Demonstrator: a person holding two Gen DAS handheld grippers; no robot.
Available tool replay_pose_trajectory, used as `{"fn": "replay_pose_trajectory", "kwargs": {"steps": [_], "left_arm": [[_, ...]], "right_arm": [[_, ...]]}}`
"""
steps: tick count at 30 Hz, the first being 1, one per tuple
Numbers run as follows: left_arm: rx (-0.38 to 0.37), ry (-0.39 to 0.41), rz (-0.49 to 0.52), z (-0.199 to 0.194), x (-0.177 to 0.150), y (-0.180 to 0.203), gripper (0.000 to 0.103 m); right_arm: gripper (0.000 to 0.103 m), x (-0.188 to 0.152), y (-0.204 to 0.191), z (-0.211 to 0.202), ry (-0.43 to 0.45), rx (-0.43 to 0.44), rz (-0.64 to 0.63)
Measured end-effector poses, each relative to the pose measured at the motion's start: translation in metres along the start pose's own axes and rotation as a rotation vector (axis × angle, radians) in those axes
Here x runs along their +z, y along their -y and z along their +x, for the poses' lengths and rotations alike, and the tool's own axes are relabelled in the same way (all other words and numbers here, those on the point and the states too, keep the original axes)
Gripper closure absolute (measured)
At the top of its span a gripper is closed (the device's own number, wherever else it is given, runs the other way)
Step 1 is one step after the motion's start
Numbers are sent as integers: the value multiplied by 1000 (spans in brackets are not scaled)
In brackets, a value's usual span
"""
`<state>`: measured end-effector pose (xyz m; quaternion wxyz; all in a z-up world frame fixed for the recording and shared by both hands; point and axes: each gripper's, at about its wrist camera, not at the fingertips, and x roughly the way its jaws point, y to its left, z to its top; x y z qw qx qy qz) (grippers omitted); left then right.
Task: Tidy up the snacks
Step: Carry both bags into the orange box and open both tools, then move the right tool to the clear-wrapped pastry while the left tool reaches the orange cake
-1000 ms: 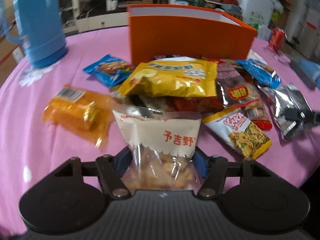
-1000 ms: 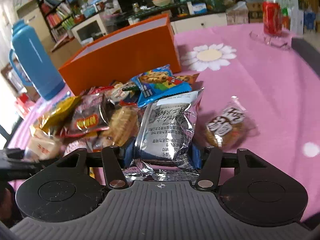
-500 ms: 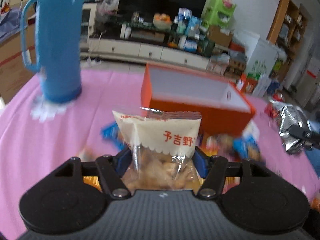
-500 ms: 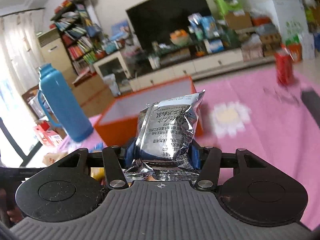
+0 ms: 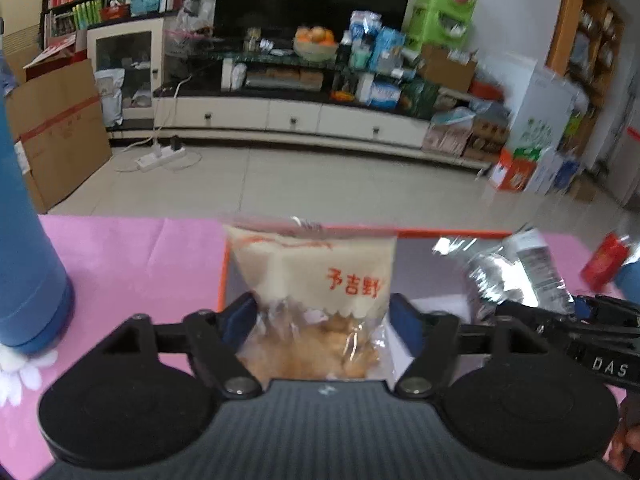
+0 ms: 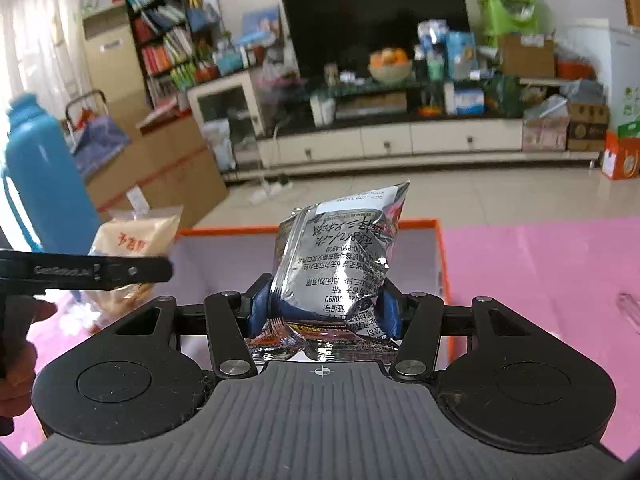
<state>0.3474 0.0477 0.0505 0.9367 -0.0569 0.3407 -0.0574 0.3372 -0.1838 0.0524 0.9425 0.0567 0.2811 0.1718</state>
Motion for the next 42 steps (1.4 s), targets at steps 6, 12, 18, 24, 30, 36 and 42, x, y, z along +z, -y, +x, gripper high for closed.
{"fn": "replay_pose_trajectory", "kwargs": {"steps": [6, 12, 18, 24, 30, 36, 42], "left_arm": [[20, 82, 32, -37, -12, 3, 4], [23, 133, 35, -114, -59, 7, 4], [31, 30, -84, -166, -144, -6, 4], [72, -98, -179, -194, -227, -20, 4], [221, -49, -243, -193, -209, -53, 3], [311, 8, -419, -171, -185, -96, 3], [318, -62, -440, -150, -164, -113, 3]], "right_arm": [[42, -5, 6, 11, -3, 22, 2], [19, -29, 6, -70, 74, 22, -6], [15, -96, 19, -133, 37, -32, 72], [14, -177, 48, -170, 13, -63, 262], [14, -185, 61, -179, 45, -66, 292], [13, -185, 62, -174, 30, -61, 310], [12, -186, 65, -168, 7, -74, 321]]}}
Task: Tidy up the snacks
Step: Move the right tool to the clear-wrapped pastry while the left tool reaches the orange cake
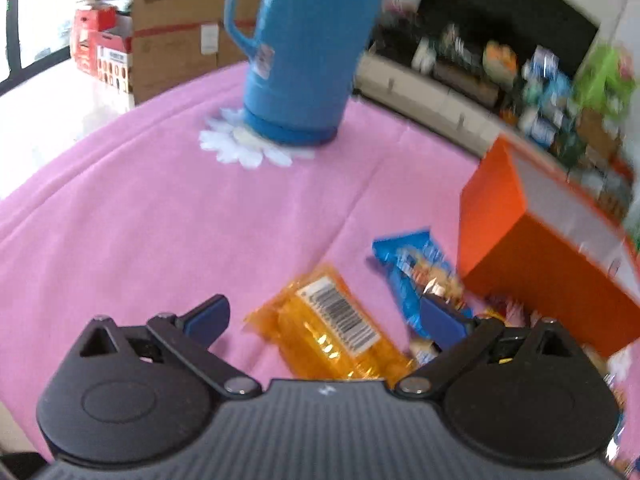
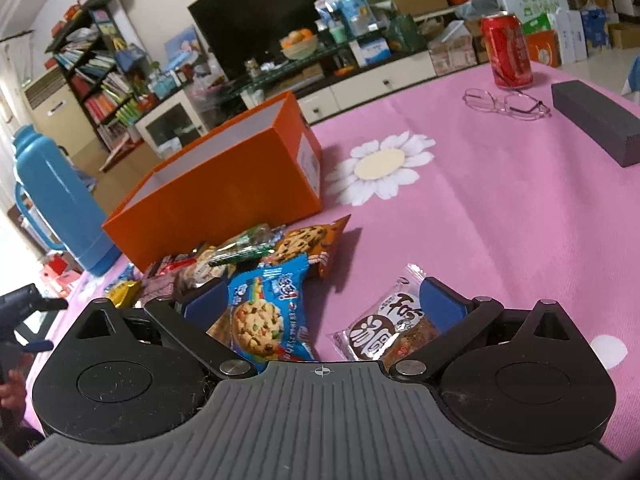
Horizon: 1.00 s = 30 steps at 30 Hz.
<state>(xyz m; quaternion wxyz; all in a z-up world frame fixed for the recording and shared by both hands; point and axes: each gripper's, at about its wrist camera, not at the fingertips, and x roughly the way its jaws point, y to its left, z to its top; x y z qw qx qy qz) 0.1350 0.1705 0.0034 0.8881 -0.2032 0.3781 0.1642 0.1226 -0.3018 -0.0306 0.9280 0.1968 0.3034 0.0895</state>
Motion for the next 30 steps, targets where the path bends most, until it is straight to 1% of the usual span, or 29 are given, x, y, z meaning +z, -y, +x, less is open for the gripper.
{"fn": "replay_pose_trajectory", "kwargs": {"steps": [1, 2, 3, 4, 5, 7, 8, 9, 11, 12, 14, 17, 18, 20, 23, 25, 26, 27, 28, 30], "left_arm": [[34, -35, -21, 3, -1, -1, 3], [36, -48, -51, 4, -2, 0, 3], [34, -50, -82, 6, -4, -1, 3], [54, -44, -101, 9, -5, 0, 3], [97, -36, -108, 13, -6, 3, 3], [149, -31, -103, 24, -7, 9, 3], [158, -39, -91, 28, -8, 12, 4], [156, -51, -68, 31, -11, 15, 8], [164, -41, -2, 28, -18, 20, 10], [161, -38, 35, 25, -22, 20, 18], [136, -35, 92, 20, -28, 17, 26], [94, -40, 211, 11, -37, 9, 27], [91, -37, 243, 9, -39, 6, 23], [73, -37, 261, 7, -40, -1, 23], [49, -33, 266, 7, -37, -8, 28], [24, -15, 259, 6, -34, -8, 22], [11, 5, 258, 5, -32, -7, 15], [3, 27, 264, 5, -32, -4, 11], [0, 43, 281, 7, -31, -1, 10], [3, 40, 317, 12, -32, 6, 10]], "right_arm": [[12, 0, 0, 1, -2, -2, 1], [12, 0, 0, 2, -4, -4, 2], [11, 0, 0, 2, -4, -4, 0], [11, 0, 0, 2, -4, -4, 0], [11, 1, 0, 3, -5, -6, -3], [11, 0, -2, 4, -8, -3, -13], [11, 0, -2, 4, -10, -2, -20], [11, 0, -2, 4, -9, -2, -24], [11, 1, -1, 3, -8, 4, -14], [11, 1, 0, 3, -8, 6, -6], [11, 1, 2, 2, -7, 7, 4], [11, 2, 1, 2, -6, 12, 5], [11, 1, 1, 2, -6, 13, 3], [11, 1, 0, 2, -7, 11, 0], [11, 0, -2, 2, -8, 2, -9], [11, -2, -3, -3, -8, -19, -10], [11, -4, -4, -8, -2, -26, -11], [11, -7, -5, -12, 3, -31, -14], [11, -12, -8, -16, -2, -40, -22], [11, -22, -12, -20, -29, -60, -53]]}}
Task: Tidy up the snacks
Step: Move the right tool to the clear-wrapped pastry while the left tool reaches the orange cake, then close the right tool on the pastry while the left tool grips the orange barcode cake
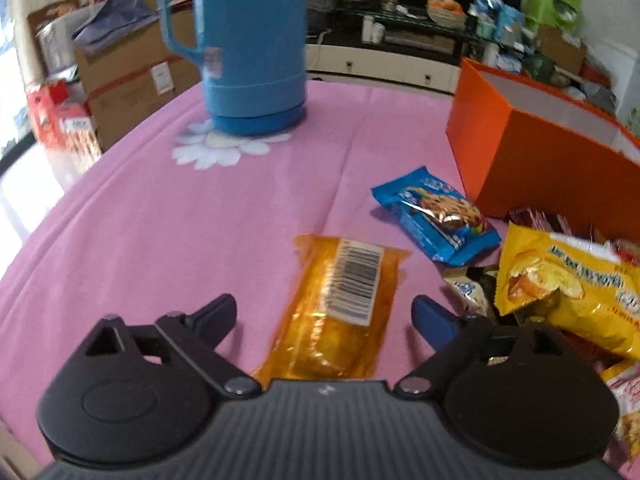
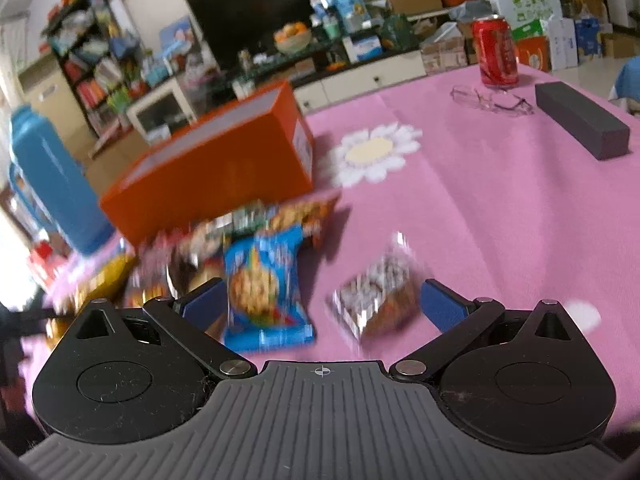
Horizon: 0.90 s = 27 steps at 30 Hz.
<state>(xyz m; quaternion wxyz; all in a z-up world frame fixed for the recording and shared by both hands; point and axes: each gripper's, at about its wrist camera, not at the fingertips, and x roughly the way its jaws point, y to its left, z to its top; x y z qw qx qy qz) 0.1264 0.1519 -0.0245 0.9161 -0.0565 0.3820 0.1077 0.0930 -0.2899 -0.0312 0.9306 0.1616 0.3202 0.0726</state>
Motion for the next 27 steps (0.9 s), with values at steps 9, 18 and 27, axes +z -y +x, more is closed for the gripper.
{"fn": "replay_pose_trajectory", "kwargs": {"steps": [9, 18, 27], "left_arm": [[-24, -7, 31, 12, -8, 4, 10], [-34, 12, 45, 12, -11, 2, 10], [-41, 24, 52, 13, -11, 1, 10]], "right_arm": [[11, 11, -11, 9, 6, -145, -120], [22, 13, -7, 40, -104, -146, -235], [17, 24, -6, 53, -203, -114, -405]]}}
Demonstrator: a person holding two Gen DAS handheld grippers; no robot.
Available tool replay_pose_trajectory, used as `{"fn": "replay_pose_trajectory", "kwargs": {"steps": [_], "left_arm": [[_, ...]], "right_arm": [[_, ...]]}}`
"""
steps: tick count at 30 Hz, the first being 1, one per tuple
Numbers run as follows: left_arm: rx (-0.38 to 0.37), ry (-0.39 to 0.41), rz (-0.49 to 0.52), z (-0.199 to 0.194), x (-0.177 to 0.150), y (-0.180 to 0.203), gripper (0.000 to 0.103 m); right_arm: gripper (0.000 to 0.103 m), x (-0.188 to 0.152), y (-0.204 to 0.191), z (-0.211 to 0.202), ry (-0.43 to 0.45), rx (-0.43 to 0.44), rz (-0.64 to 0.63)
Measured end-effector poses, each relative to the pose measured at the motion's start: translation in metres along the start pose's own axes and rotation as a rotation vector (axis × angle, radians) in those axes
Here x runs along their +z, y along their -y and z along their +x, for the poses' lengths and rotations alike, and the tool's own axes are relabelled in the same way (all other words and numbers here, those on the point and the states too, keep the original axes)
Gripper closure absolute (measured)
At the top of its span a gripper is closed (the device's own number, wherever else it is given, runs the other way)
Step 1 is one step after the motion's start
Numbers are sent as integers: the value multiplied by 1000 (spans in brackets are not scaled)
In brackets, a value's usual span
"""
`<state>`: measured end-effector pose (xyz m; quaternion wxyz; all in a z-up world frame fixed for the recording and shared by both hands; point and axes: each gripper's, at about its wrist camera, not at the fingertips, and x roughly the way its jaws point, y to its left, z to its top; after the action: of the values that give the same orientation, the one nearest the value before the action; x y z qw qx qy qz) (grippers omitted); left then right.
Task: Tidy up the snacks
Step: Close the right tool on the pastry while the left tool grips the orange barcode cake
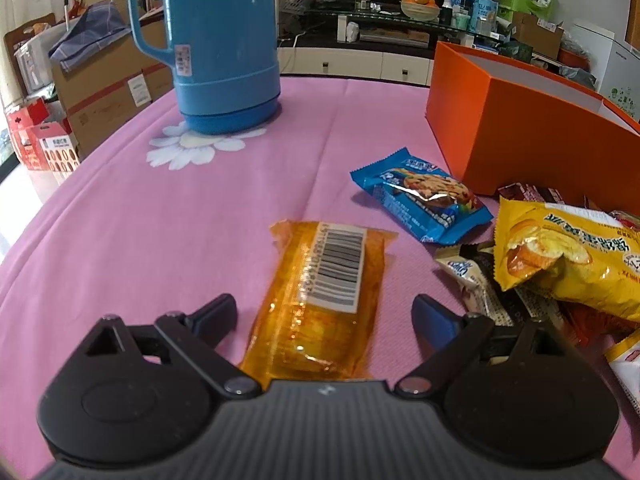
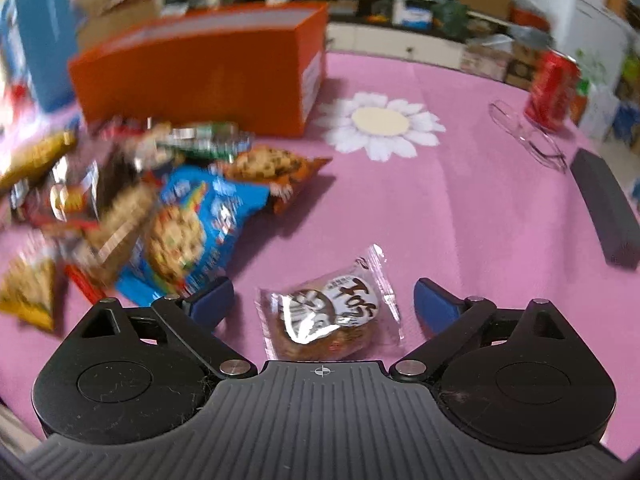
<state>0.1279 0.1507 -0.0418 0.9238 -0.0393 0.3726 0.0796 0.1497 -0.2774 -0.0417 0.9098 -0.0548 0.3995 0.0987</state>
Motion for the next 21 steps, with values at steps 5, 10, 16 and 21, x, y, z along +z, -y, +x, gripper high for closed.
{"fn": "replay_pose_trajectory", "kwargs": {"steps": [5, 10, 16, 21], "left_arm": [[5, 1, -4, -1, -1, 1, 10], [-8, 2, 0, -8, 2, 2, 45], [-60, -14, -66, -28, -4, -6, 60], [-61, -2, -81, -51, -10, -10, 60]], "right_arm": [[20, -4, 0, -3, 2, 20, 23], [54, -14, -5, -16, 47, -28, 82], [68, -25, -6, -36, 60, 3, 161], [68, -34, -19, -63, 100, 33, 162]]}}
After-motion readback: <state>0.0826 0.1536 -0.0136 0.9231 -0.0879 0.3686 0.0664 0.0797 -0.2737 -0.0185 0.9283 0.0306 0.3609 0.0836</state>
